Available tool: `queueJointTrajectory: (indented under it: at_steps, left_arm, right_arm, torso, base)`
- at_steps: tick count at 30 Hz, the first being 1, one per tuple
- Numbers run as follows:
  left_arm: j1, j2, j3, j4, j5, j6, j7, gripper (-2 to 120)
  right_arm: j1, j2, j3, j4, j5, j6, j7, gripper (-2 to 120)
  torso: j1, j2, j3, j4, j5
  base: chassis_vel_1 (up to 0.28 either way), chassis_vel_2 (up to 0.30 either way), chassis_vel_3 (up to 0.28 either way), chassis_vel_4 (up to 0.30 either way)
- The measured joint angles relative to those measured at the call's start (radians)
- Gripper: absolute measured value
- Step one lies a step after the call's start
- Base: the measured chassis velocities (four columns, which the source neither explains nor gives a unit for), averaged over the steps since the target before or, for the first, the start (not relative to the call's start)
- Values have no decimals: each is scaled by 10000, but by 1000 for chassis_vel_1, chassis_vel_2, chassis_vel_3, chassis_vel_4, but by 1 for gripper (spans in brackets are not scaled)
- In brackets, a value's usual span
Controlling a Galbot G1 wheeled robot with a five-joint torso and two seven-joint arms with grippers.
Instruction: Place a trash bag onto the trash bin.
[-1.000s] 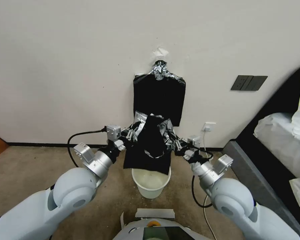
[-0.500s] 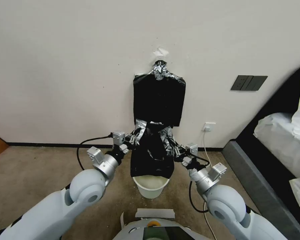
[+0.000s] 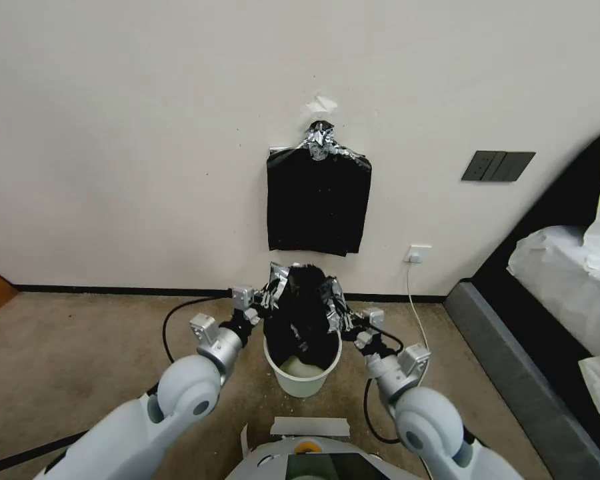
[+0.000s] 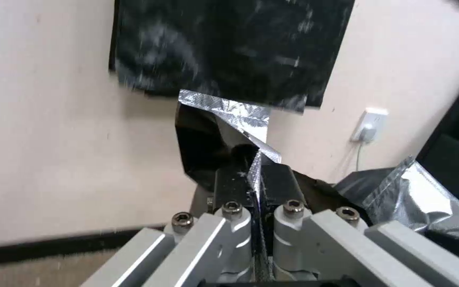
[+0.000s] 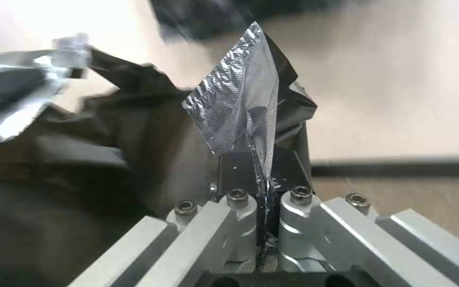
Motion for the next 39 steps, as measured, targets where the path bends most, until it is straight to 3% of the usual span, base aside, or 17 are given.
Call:
queueJointTrajectory:
  at_steps: [13,20,39]
  left_arm:
    - [1877,-801,-271,348,1358,-337,6,0]
    - [2819,-1019,-446,98,1823,-330,-127,0]
    - [3961,-1238,-428,453,2080,-224,-414,0]
  right_arm:
    - [-561,460,-189,-472,-308,-44,857,0]
    - [-1036,644,-351,-154,-411,-781,1810,0]
    - [-1122,1173,-583,-320,187,-1691,2989,0]
  torso:
    - [0,0,0,0,0]
    - [0,0,0,0,0]
    - [0,0,0,-1,0]
  base:
    - [0,0,0,0]
    - [0,0,0,0]
    - [0,0,0,0]
